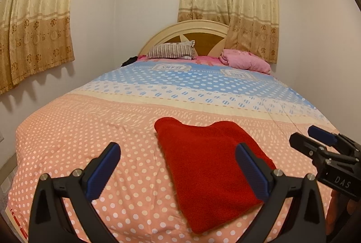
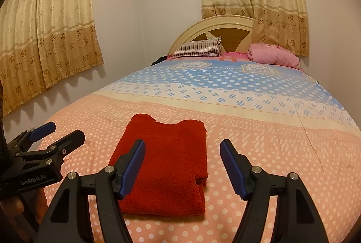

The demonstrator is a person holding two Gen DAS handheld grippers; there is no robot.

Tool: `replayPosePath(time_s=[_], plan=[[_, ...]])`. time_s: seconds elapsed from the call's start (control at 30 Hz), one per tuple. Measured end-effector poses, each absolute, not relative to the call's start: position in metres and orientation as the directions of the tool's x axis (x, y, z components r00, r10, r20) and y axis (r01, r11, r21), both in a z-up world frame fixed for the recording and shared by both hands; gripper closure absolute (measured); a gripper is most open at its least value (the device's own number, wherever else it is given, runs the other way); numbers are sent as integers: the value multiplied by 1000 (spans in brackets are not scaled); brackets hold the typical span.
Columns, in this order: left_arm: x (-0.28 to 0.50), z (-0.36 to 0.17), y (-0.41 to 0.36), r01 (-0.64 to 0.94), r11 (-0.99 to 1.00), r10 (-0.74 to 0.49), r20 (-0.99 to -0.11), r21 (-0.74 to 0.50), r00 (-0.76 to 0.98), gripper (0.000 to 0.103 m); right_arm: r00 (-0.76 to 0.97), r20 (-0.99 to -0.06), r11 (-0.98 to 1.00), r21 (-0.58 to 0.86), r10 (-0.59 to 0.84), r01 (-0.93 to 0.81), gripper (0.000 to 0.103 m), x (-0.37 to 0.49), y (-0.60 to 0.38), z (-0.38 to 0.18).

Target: Fold small clothes

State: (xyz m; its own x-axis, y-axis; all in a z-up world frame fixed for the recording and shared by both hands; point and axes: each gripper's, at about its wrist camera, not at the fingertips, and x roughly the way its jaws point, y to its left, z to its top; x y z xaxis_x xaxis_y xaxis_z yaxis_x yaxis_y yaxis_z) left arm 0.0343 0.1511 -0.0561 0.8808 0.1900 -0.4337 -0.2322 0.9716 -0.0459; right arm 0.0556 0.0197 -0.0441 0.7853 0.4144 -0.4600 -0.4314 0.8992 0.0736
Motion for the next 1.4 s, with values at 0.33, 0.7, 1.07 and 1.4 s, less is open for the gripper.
replayPosePath(time_s=[0.33, 0.7, 1.07, 1.4], plan=[[34, -56, 151, -233, 972, 191, -433, -44, 881, 0, 784, -459, 897, 73, 418, -435, 33, 54, 20, -45], [35, -55, 150, -231, 972, 188, -439, -45, 879, 0, 786, -455, 897, 73, 420, -437, 33, 51, 22, -45], [35, -55, 150, -232, 972, 190, -440, -42, 878, 0, 784, -454, 895, 79, 424, -439, 33, 50, 22, -44], [35, -55, 149, -229, 972, 186, -441, -46, 878, 0, 781, -451, 891, 79, 432, -447, 33, 47, 24, -44]])
